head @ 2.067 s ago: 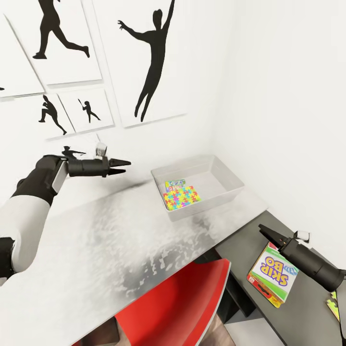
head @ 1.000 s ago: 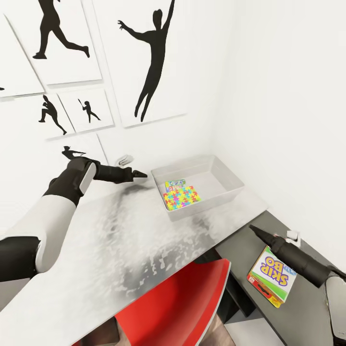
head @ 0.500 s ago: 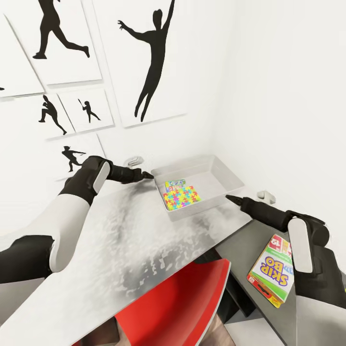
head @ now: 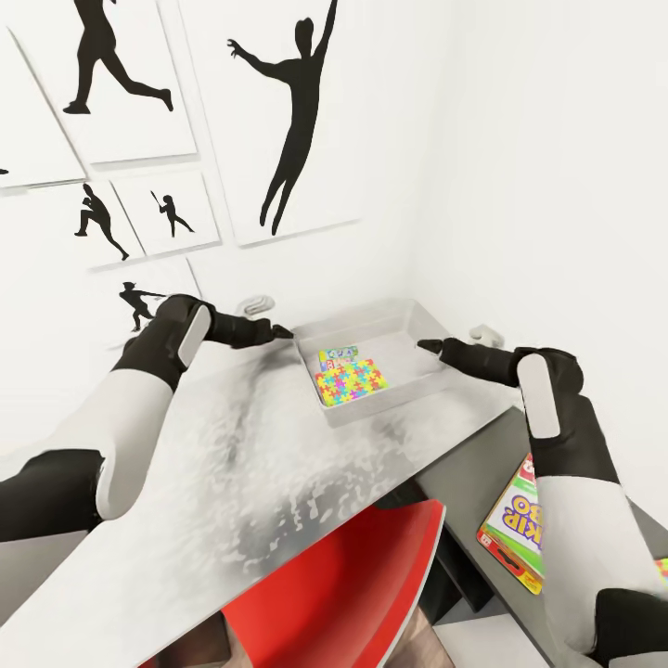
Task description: Put all the toys in the child's room - the three board games (two on the bed and one on the table), the two jigsaw puzzles on the table, and the tennis ball on the table - inside the toy box on the table in the child's room.
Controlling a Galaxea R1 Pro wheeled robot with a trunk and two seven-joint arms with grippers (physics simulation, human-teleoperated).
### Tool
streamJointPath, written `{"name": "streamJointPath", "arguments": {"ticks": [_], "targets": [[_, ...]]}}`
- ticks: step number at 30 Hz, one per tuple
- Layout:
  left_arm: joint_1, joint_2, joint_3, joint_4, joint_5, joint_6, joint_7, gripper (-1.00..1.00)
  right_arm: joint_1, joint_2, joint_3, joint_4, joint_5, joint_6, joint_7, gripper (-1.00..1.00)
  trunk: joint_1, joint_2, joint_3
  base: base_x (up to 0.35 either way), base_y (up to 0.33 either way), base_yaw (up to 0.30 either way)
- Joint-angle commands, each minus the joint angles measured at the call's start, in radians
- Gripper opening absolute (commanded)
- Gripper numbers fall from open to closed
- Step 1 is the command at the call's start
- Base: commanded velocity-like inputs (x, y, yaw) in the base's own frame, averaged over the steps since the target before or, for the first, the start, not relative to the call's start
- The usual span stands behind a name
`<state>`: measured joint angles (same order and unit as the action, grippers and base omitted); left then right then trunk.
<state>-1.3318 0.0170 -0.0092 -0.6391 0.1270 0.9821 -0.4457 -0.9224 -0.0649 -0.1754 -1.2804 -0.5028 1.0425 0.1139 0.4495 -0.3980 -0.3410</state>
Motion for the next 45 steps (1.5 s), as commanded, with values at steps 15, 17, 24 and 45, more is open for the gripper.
{"name": "streamJointPath", "arguments": {"ticks": [15, 17, 24, 45], "targets": [[-0.003, 0.008, 0.064, -0.001, 0.010, 0.012, 0.038, 1.00, -0.078, -0.018, 0.033, 0.165, 0.017, 0.005, -0.079, 1.00, 0.000, -0.002, -0.002, 0.000, 0.000, 0.000], [-0.003, 0.008, 0.064, -0.001, 0.010, 0.012, 0.038, 1.00, -0.078, -0.017, 0.035, 0.165, 0.018, 0.005, -0.096, 1.00, 0.000, -0.002, -0.002, 0.000, 0.000, 0.000], [-0.003, 0.008, 0.063, -0.001, 0.010, 0.012, 0.038, 1.00, -0.078, -0.016, 0.036, 0.165, 0.017, 0.005, -0.125, 1.00, 0.000, -0.002, -0.002, 0.042, 0.007, 0.000], [-0.003, 0.008, 0.062, -0.001, 0.011, 0.012, 0.038, 1.00, -0.078, -0.005, 0.037, 0.174, 0.017, 0.005, -0.130, 1.00, 0.000, -0.002, -0.002, 0.049, 0.012, 0.000]]}}
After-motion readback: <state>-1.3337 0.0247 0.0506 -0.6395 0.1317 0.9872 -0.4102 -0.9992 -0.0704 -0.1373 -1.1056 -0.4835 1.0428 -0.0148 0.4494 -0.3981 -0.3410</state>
